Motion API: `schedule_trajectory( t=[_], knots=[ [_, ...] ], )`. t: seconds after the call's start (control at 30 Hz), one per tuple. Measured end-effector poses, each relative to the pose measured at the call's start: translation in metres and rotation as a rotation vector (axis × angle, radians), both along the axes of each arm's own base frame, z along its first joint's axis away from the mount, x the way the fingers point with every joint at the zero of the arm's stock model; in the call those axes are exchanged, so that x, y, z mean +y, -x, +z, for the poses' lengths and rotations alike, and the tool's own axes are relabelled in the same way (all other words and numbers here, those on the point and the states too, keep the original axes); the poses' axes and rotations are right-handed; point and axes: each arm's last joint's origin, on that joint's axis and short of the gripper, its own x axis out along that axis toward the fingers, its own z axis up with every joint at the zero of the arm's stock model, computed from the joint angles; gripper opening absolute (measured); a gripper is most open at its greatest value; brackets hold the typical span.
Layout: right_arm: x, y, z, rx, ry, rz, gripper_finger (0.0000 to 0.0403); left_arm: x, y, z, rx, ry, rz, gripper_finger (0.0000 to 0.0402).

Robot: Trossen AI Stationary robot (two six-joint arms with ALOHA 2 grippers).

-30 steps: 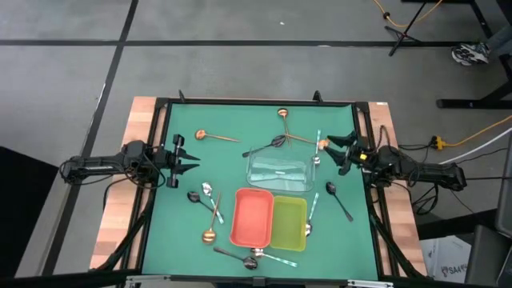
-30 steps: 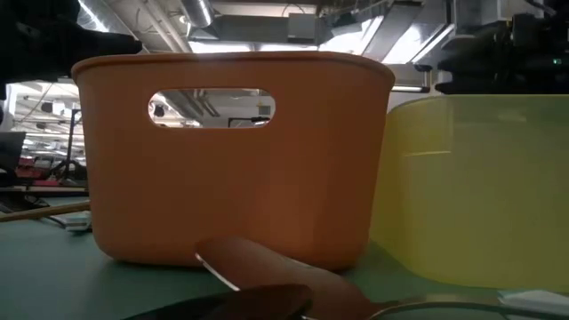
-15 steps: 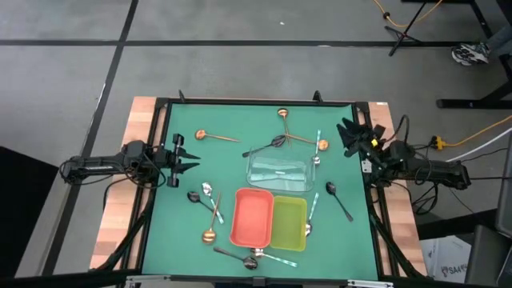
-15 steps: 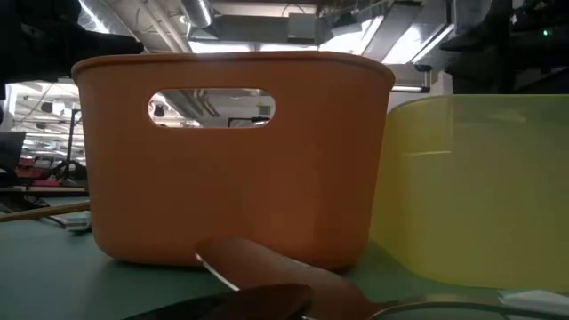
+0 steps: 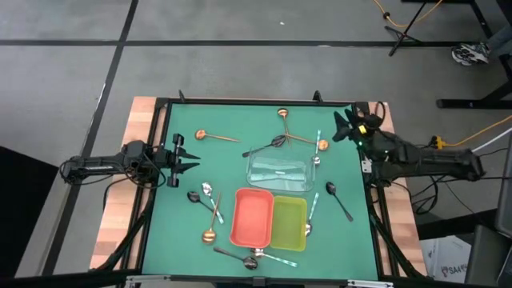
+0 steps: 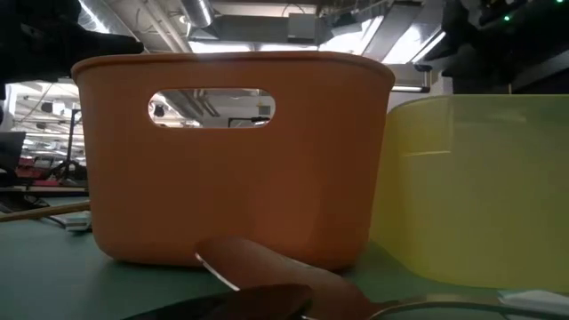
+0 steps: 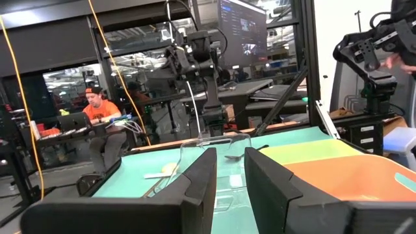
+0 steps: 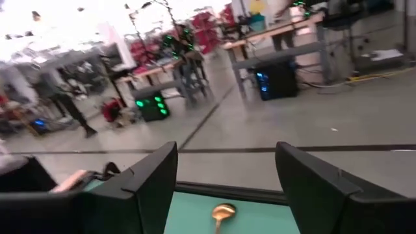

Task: Sort silverware by color (type)
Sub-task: Put the blue patterned spoon into the yellow bin

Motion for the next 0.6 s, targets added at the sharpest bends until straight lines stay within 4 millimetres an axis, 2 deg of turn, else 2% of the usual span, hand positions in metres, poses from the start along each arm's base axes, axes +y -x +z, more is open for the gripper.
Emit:
schedule_trajectory(
  t=[0.27, 0.4, 0.6],
  knots=[
    [-0.006, -0.017, 0.002, 0.067, -0.102, -0.045, 0.0250, 0.000, 0.000, 0.000, 0.000, 0.000, 0.000, 0.0073],
    [-0.019, -0.021, -0.003, 0.096, -0.224, -0.060, 0.0250, 0.000, 0.000, 0.000, 0.000, 0.000, 0.000, 0.0073],
    [-0.048, -0.024, -0.021, 0.124, -0.475, -0.040, 0.0250, 0.000, 0.000, 0.000, 0.000, 0.000, 0.000, 0.0073]
  ],
)
